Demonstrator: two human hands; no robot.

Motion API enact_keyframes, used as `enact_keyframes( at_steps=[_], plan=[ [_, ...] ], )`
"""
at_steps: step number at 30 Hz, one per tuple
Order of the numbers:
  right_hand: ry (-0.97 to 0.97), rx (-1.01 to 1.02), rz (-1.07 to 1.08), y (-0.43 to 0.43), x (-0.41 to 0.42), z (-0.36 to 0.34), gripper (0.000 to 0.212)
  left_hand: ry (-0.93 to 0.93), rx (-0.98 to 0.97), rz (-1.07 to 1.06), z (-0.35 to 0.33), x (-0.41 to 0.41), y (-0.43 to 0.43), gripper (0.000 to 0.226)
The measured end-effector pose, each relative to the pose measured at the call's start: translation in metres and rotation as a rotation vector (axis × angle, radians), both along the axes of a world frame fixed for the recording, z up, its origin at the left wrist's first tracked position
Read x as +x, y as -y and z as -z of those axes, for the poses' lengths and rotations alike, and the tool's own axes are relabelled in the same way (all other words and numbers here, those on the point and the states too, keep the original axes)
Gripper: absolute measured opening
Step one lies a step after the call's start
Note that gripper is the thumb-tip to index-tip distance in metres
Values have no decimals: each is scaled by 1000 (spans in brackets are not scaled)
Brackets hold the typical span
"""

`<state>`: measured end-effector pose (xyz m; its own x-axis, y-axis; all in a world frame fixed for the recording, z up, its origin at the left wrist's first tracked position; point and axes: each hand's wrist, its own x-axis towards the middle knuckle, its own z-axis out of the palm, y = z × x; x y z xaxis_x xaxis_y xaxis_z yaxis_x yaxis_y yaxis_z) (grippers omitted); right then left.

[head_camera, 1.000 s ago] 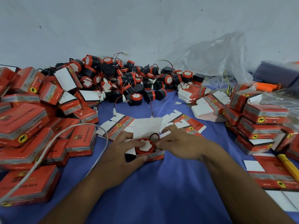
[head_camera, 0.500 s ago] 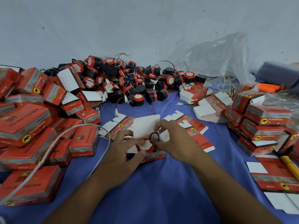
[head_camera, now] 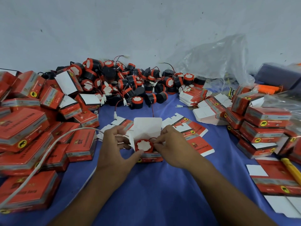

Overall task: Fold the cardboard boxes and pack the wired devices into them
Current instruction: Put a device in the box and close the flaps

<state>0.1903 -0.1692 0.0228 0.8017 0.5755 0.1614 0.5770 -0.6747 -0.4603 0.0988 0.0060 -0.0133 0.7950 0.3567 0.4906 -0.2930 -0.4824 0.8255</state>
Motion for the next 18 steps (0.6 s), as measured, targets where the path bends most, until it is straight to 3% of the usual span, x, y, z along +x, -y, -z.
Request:
enact_keyframes(
  at_steps=[2,4,6,9,12,14,17,18],
  plan=[
    [-3,-7,-64,4,-2,1,30,27,106,41,1,0,-1,50],
    [35,26,-97,6,-4,3,26,53,338,64,1,0,-2,24],
    [128,123,-23,3,-7,8,17,30,463,70,2,1,-2,20],
    [257,397,168,-6,-15,16,36,-32,437,54,2,1,-2,22],
    [146,608,247,-10,-21,23,51,-54,310,57,0,0,-2,18],
    [147,618,250,-9,-22,27,46,-76,264,60,0,-1,-1,15],
    [215,636,192,-8,-22,26,18,-77,245,66,-1,0,0,16],
    [206,666,175,-8,-20,26,19,-75,235,76,-2,1,-1,17]
  ],
)
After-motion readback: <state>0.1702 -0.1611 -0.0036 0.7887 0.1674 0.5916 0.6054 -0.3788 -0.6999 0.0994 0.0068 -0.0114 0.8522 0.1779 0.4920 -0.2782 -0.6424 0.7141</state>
